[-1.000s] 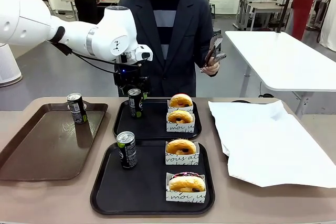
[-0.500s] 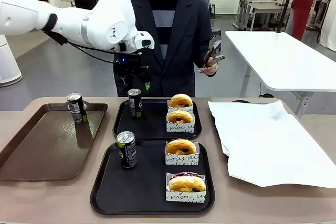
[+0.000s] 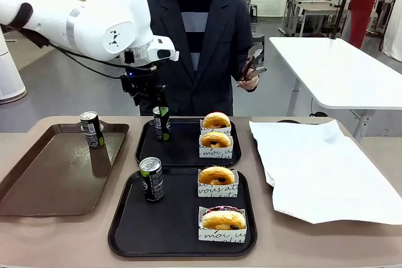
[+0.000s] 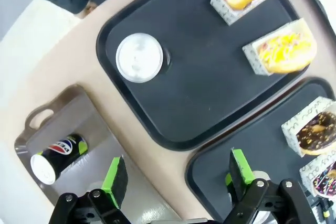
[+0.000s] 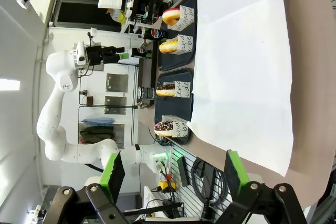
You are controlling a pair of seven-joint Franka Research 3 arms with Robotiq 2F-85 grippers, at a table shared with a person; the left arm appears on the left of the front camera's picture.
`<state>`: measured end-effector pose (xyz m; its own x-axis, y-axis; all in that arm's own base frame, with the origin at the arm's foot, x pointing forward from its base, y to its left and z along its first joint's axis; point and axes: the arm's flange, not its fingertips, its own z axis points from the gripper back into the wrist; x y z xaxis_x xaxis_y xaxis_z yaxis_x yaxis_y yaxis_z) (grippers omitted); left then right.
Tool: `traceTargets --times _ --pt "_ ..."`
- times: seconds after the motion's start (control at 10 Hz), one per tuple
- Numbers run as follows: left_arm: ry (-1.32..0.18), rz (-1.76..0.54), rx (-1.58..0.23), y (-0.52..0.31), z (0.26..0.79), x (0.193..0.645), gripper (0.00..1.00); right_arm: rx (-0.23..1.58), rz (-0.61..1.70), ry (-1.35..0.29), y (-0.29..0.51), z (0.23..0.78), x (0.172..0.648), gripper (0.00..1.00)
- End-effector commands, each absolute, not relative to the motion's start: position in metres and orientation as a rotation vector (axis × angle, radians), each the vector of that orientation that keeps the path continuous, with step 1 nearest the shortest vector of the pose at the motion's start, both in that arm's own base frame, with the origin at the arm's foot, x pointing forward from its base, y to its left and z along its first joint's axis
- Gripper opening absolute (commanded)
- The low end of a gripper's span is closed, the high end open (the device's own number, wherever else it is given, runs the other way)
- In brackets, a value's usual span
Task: Set up donuts and drinks on trays.
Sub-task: Pick up one Pepsi coke from the Handle tray and place it on the Flat Tray without a Pepsi coke.
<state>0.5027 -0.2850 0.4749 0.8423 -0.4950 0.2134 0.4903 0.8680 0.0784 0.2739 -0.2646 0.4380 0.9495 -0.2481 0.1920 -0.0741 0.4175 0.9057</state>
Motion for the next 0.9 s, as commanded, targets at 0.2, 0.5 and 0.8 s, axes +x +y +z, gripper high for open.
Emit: traceTargets --times 0.2,0.5,0.8 --pt "-0.237 -0.47 -0.026 -0.247 0.46 0.495 1.0 1.162 -0.103 -0.347 -0.264 0.439 0.275 1.0" --pt "-0.22 -0.455 0.0 -0.249 0.458 0.501 1.0 1.162 -0.103 -0.347 -0.264 0.439 0.275 1.0" --pt "-0.22 -0.455 0.0 -0.249 0.458 0.501 1.0 1.162 -0.103 -0.347 -0.264 0.439 0.275 1.0"
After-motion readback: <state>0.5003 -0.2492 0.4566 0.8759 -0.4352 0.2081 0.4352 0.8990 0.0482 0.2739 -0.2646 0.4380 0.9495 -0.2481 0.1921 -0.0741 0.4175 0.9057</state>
